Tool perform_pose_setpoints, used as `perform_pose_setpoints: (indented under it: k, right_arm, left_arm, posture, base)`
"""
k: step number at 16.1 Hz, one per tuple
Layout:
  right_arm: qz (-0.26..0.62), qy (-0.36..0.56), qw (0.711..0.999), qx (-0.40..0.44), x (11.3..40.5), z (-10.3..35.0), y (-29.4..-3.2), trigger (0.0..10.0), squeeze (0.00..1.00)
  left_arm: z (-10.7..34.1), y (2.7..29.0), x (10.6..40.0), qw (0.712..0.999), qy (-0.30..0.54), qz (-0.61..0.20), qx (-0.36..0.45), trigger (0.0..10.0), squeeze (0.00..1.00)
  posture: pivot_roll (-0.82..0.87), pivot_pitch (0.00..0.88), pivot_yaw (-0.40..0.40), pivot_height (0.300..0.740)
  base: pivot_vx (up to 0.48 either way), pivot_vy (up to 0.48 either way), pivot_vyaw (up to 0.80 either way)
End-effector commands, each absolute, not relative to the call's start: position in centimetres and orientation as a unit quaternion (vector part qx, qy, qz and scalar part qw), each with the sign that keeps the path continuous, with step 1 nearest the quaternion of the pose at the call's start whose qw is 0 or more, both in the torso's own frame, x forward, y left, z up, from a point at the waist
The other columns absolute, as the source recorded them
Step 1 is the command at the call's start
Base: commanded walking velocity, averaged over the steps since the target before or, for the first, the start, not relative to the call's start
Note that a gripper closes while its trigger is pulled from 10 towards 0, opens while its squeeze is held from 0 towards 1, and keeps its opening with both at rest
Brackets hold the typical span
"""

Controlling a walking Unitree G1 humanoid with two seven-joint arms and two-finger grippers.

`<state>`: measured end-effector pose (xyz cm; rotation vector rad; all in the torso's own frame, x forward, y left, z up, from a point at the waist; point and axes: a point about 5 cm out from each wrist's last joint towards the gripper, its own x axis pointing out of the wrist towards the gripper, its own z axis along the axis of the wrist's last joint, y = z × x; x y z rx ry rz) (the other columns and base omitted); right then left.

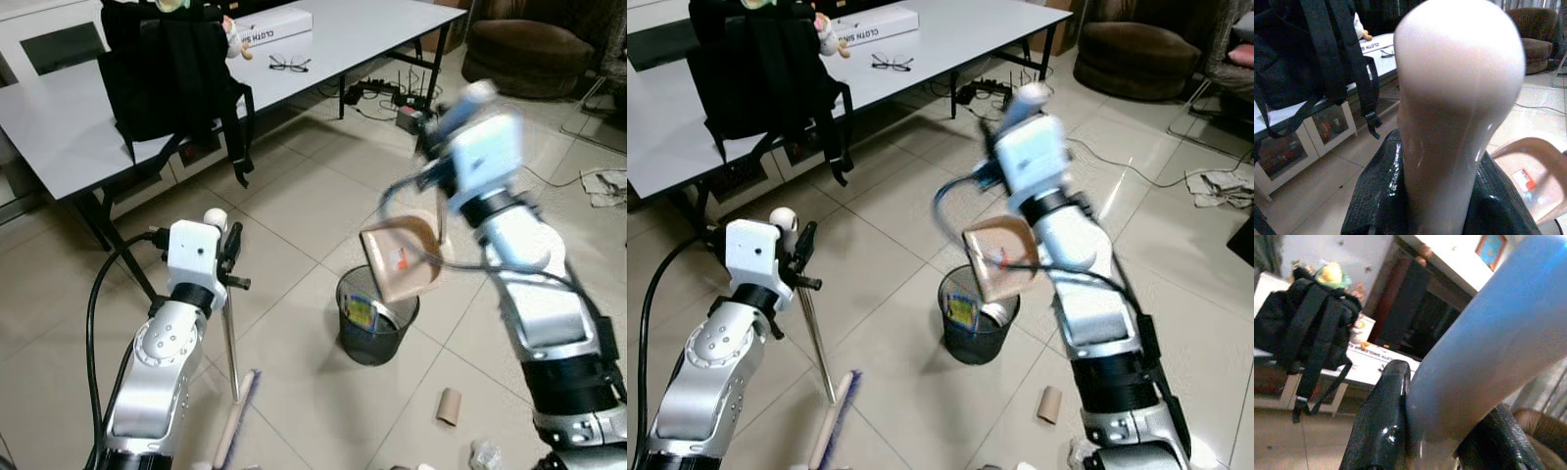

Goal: Sweep floor

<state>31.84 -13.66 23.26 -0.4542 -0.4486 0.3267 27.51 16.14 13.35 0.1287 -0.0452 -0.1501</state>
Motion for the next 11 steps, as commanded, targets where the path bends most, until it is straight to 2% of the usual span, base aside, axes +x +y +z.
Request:
perform_pose_setpoints:
  k: [1, 4, 7, 8, 9, 11]
  right_arm:
    - [0.171, -0.273, 0.91, -0.26, 31.0, 25.0, -13.1, 10.0, 0.0]
    - [0.149, -0.286, 0.902, -0.288, 31.0, 25.7, -13.5, 10.0, 0.0]
    - [0.108, -0.306, 0.941, -0.097, 30.9, 29.8, -14.6, 10.0, 0.0]
    - [0.11, -0.305, 0.943, -0.071, 30.9, 30.1, -14.5, 10.0, 0.0]
    - [0.126, -0.309, 0.943, 0.003, 30.7, 31.2, -14.1, 10.0, 0.0]
    - [0.135, -0.304, 0.943, 0.034, 30.6, 31.4, -13.5, 10.0, 0.0]
  left_arm:
    - [13.9, 16.3, 27.5, 0.994, -0.037, -0.073, 0.072, 10.0, 0.0]
    - [13.8, 16.3, 27.4, 0.994, -0.036, -0.074, 0.073, 10.0, 0.0]
    - [14.3, 16.1, 27.4, 0.991, -0.028, -0.094, 0.086, 10.0, 0.0]
    - [14.4, 16.0, 27.4, 0.99, -0.028, -0.099, 0.095, 10.0, 0.0]
    - [15.0, 16.3, 27.5, 0.988, -0.04, -0.102, 0.109, 10.0, 0.0]
    - [15.7, 16.8, 27.7, 0.988, -0.05, -0.092, 0.11, 10.0, 0.0]
  posture:
    - [-0.05, 0.0, 0.031, 0.74]
    - [-0.05, 0.0, 0.034, 0.74]
    - [-0.05, 0.0, 0.041, 0.74]
    - [-0.05, 0.0, 0.041, 0.74]
    - [-0.05, 0.0, 0.045, 0.74]
    - [-0.05, 0.0, 0.047, 0.74]
  base:
    - [0.0, 0.0, 0.0]
    - [0.0, 0.0, 0.0]
    - [0.0, 0.0, 0.0]
    - [0.0, 0.0, 0.0]
    - [0.0, 0.0, 0.0]
    - [0.0, 0.0, 0.0]
